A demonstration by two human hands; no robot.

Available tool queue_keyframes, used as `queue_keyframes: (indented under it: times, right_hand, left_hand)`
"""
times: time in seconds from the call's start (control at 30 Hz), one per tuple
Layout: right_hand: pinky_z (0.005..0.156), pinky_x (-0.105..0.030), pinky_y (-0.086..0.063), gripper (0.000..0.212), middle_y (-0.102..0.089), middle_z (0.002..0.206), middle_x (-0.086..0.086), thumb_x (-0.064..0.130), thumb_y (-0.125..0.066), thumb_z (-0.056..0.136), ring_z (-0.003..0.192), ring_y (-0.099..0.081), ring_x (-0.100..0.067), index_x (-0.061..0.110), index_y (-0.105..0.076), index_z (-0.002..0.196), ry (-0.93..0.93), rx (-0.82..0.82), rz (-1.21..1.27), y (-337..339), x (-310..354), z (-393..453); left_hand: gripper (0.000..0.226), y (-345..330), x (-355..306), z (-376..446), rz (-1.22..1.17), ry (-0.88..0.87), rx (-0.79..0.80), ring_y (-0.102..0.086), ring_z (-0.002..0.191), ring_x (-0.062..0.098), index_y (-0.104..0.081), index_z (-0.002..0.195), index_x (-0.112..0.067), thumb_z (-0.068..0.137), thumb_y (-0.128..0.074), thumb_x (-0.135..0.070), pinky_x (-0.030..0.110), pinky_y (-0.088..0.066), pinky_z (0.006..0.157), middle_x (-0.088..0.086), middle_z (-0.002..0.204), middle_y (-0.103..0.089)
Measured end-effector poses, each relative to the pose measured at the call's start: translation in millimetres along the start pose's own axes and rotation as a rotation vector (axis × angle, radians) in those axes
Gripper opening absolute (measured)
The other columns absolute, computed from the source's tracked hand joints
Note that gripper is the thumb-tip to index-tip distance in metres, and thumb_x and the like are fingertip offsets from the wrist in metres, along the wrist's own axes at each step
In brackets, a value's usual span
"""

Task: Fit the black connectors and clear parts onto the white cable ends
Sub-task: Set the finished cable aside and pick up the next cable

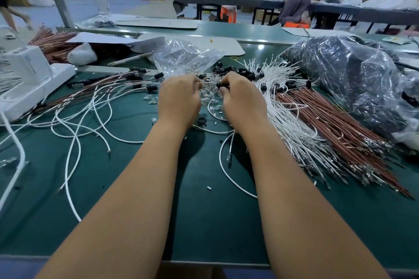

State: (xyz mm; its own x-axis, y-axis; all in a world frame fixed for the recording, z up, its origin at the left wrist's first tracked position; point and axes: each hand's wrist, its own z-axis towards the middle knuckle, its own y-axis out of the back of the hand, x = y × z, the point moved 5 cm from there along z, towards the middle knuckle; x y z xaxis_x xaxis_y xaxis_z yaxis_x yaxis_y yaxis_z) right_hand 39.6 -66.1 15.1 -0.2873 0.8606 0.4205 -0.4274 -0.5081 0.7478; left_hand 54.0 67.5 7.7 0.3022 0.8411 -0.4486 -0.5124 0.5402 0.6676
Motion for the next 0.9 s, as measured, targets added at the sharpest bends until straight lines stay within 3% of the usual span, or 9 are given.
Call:
queue_keyframes:
  times: [0.1, 0.2, 0.33, 0.43, 0.57, 0.8, 0.9]
  right_hand:
    - [0.061, -0.029, -0.034, 0.013, -0.062, 0.09, 0.0, 0.014, -0.053, 0.097, 0.077, -0.05, -0.017, 0.012, -0.061, 0.106, -0.032, 0.031, 0.009, -1, -4, 1]
    - [0.074, -0.035, -0.046, 0.016, -0.068, 0.101, -0.007, 0.017, -0.054, 0.096, 0.09, -0.059, -0.027, 0.012, -0.062, 0.109, -0.009, 0.07, 0.059, -4, 1, 1]
    - [0.08, -0.037, -0.05, 0.018, -0.068, 0.101, -0.005, 0.016, -0.06, 0.093, 0.093, -0.062, -0.024, 0.013, -0.063, 0.11, -0.022, 0.022, 0.164, -2, 1, 0]
    - [0.08, -0.035, -0.051, 0.016, -0.066, 0.092, -0.001, 0.012, -0.062, 0.09, 0.088, -0.062, -0.021, 0.013, -0.062, 0.106, -0.069, -0.044, 0.238, 3, -4, 1]
    - [0.074, -0.031, -0.051, 0.009, -0.067, 0.086, 0.001, 0.011, -0.061, 0.09, 0.08, -0.062, -0.017, 0.014, -0.065, 0.098, -0.064, -0.105, 0.244, 8, -7, 2]
    - [0.066, -0.027, -0.049, 0.006, -0.063, 0.074, 0.009, 0.014, -0.064, 0.088, 0.073, -0.061, -0.013, 0.019, -0.069, 0.088, -0.073, -0.136, 0.247, 10, -9, 2]
    - [0.07, -0.028, -0.051, 0.007, -0.061, 0.073, 0.011, 0.015, -0.064, 0.087, 0.073, -0.062, -0.012, 0.019, -0.069, 0.088, -0.089, -0.126, 0.293, 10, -9, 2]
  left_hand:
    - [0.02, -3, 5, -1, -0.213, 0.1, 0.065, -0.056, 0.067, 0.019, -0.069, 0.102, -0.008, 0.094, -0.051, -0.011, 0.03, -0.045, 0.066, 0.006, 0.079, -0.067]
    - [0.016, -5, -5, -3, -0.438, 0.084, 0.128, -0.053, 0.063, 0.001, -0.07, 0.101, -0.01, 0.092, -0.058, -0.01, 0.016, -0.041, 0.063, -0.006, 0.073, -0.061]
    - [0.012, -4, -2, -2, -0.538, 0.146, 0.107, -0.06, 0.071, 0.011, -0.071, 0.098, -0.006, 0.09, -0.062, -0.008, 0.018, -0.048, 0.068, 0.004, 0.079, -0.067]
    - [0.007, -4, 4, 0, -0.58, 0.199, 0.073, -0.057, 0.064, 0.004, -0.068, 0.093, -0.009, 0.091, -0.062, -0.011, 0.008, -0.045, 0.063, 0.0, 0.074, -0.065]
    - [0.006, -5, 9, 0, -0.618, 0.243, 0.053, -0.053, 0.059, 0.002, -0.066, 0.087, -0.014, 0.091, -0.062, -0.012, 0.007, -0.042, 0.059, -0.003, 0.071, -0.063]
    - [0.005, -4, 8, -1, -0.616, 0.235, 0.066, -0.056, 0.067, 0.01, -0.066, 0.089, -0.014, 0.091, -0.062, -0.014, 0.015, -0.047, 0.064, 0.003, 0.076, -0.065]
    - [0.006, -5, 8, -1, -0.605, 0.23, 0.066, -0.055, 0.067, 0.012, -0.066, 0.089, -0.013, 0.092, -0.061, -0.014, 0.02, -0.047, 0.067, 0.003, 0.075, -0.064]
